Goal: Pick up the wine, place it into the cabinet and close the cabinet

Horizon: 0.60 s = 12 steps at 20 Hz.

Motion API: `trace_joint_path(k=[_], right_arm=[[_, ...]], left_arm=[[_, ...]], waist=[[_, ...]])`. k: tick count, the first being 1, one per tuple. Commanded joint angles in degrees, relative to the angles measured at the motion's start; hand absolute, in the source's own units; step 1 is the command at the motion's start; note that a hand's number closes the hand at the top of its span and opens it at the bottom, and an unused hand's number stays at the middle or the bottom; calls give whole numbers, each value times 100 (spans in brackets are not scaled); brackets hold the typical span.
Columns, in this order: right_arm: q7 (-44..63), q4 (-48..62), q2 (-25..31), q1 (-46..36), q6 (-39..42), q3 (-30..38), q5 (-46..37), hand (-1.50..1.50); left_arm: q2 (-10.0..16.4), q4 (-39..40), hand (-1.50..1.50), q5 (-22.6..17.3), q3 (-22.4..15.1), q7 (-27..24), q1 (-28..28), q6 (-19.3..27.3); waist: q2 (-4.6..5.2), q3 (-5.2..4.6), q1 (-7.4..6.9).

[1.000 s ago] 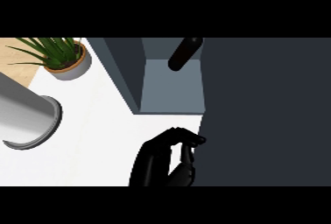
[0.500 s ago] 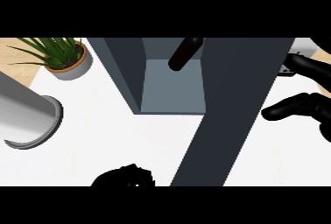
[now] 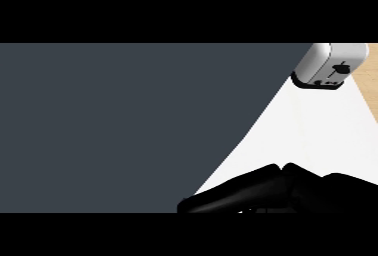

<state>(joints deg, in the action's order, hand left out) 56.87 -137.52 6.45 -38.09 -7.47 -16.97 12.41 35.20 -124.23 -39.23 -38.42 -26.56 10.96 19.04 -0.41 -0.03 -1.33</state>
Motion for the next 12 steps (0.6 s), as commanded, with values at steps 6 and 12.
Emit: trace_joint_path(k=[6,12], right_arm=[[313,622,-633,-936,-472,-1455,-390,150],[-733,2279,-642,-1835,-1289,-2051,-846,150]], left_arm=[[1183,-83,150,-1383,2036,-474,1070,-1509],[1604,370,150,-1919,2875,-470,1341,-2525]], waist=[[-5,-20,-29],[20,-14,-90]])
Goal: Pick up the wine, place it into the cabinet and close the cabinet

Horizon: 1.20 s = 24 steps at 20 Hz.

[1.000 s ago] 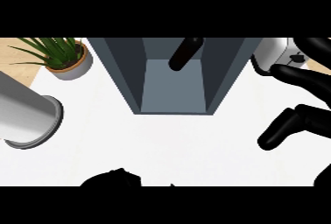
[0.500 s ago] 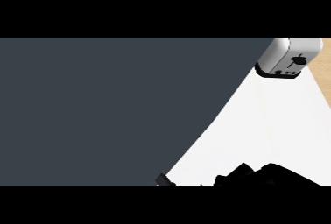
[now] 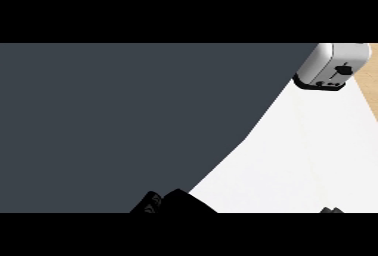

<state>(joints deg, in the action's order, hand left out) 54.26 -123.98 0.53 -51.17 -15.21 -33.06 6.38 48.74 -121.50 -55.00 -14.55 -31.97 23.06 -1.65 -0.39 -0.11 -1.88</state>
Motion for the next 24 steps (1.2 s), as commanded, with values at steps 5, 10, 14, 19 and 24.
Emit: trace_joint_path(k=[5,10,14,19,24], right_arm=[[-999,2320,-51,-1478,-1025,-135,-232,150],[-1731,3786,-52,-1909,-1005,377,100,150],[-2231,4916,-52,-2390,-993,570,563,150],[-3167,6340,-53,-2508,-683,1156,663,150],[-3581,6926,132,-2285,-633,998,601,150]], left_arm=[[432,275,150,-664,782,133,349,-1232],[698,220,150,-1139,1478,236,697,-1622],[614,384,150,-1222,1582,360,516,-1647],[565,299,150,-1276,1760,437,578,-1678],[618,412,150,-1303,1935,471,499,-1758]], waist=[[32,-6,-95],[60,0,-230],[76,0,-151],[98,4,-172],[135,2,-151]])
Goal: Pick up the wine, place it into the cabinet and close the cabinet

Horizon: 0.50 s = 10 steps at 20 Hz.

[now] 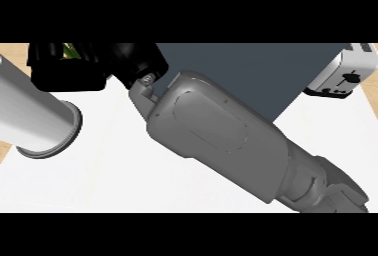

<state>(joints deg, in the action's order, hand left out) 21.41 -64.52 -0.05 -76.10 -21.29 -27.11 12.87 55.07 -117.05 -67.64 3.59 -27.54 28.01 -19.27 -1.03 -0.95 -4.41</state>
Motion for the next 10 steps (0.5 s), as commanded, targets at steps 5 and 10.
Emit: trace_joint_path(k=[5,10], right_arm=[[-790,1165,528,481,232,374,-35,150],[-1074,1559,720,534,312,289,-160,150]], left_arm=[[-58,62,150,-10,87,58,-104,121],[-31,-50,150,-109,117,138,-53,163]], waist=[[253,86,248],[306,83,226]])
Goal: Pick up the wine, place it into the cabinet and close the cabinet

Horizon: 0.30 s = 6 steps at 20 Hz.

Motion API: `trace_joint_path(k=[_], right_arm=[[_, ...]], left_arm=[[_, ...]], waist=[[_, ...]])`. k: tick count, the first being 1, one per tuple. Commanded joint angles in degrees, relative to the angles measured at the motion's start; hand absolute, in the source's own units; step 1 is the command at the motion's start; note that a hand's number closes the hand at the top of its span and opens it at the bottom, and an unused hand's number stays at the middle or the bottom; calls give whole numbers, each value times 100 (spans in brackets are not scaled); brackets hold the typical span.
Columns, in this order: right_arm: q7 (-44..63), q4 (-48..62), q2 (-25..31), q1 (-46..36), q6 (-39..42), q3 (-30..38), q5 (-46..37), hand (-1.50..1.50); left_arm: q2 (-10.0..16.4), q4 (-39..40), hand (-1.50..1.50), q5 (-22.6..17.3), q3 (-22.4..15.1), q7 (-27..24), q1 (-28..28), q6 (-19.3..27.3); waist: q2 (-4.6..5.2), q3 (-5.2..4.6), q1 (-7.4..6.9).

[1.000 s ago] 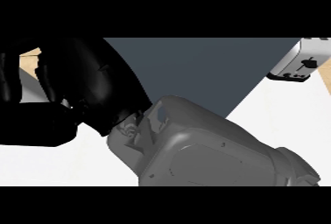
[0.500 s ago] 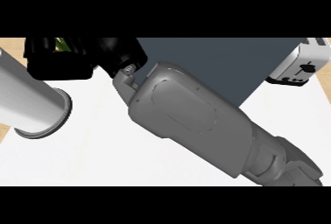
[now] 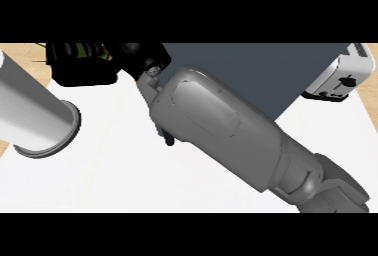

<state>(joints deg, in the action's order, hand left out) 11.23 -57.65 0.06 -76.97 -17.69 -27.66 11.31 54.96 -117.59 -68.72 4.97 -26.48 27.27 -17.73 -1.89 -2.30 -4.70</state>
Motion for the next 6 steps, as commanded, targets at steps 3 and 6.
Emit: trace_joint_path(k=[3,6], right_arm=[[-98,990,715,534,-74,393,-39,150],[-302,1065,668,579,-82,400,-7,150]], left_arm=[[46,-68,150,-55,54,93,-41,85],[-2,-63,150,-76,57,72,-92,128]], waist=[[371,226,306],[403,223,323]])
